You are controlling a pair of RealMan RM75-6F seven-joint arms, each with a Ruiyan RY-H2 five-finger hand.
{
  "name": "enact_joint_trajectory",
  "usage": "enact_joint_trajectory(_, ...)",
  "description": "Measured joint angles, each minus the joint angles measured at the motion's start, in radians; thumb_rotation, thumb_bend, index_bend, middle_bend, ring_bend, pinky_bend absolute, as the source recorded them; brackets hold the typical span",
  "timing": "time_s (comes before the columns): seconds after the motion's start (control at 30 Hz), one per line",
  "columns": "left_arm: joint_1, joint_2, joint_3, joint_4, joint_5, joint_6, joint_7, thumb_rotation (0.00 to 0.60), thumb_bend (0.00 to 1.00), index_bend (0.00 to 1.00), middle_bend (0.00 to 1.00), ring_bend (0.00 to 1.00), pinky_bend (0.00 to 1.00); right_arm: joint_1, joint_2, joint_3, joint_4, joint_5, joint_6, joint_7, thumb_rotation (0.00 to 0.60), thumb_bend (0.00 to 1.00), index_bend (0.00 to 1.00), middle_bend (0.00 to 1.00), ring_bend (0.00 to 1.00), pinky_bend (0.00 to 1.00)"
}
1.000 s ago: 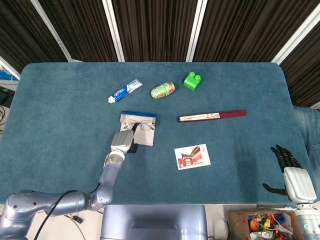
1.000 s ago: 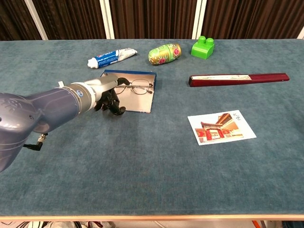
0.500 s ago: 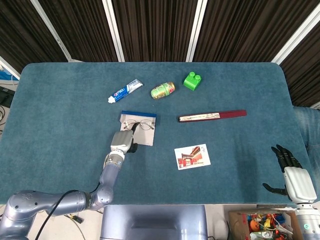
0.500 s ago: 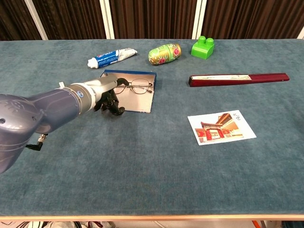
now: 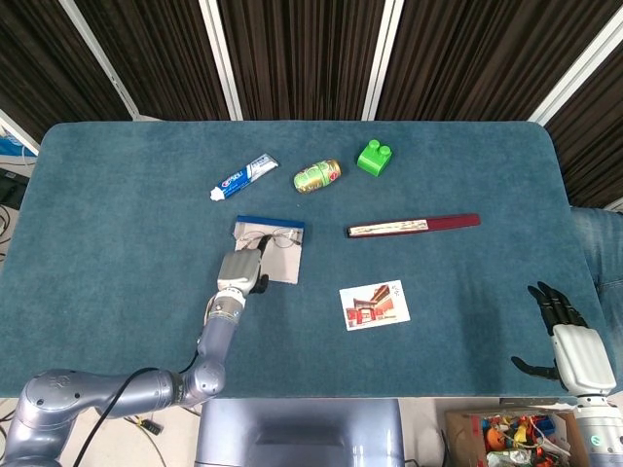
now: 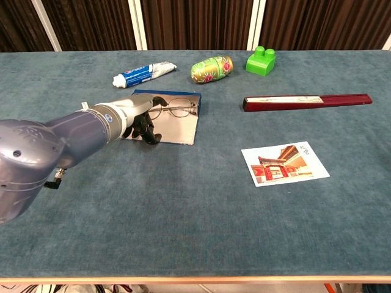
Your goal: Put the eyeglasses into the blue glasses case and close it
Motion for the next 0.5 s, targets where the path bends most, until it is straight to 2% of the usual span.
enact_joint_trajectory(0.5, -0.012, -0.014, -0.016, 0.029, -0.027, 0.004, 0.033, 0.600, 0.45, 0.00, 0.80, 0.77, 0.80, 0.000, 0.002, 0.001, -0.006, 0.007, -0.004, -0.002, 0.600, 0.11, 0.02, 0.00, 0.03, 0.18)
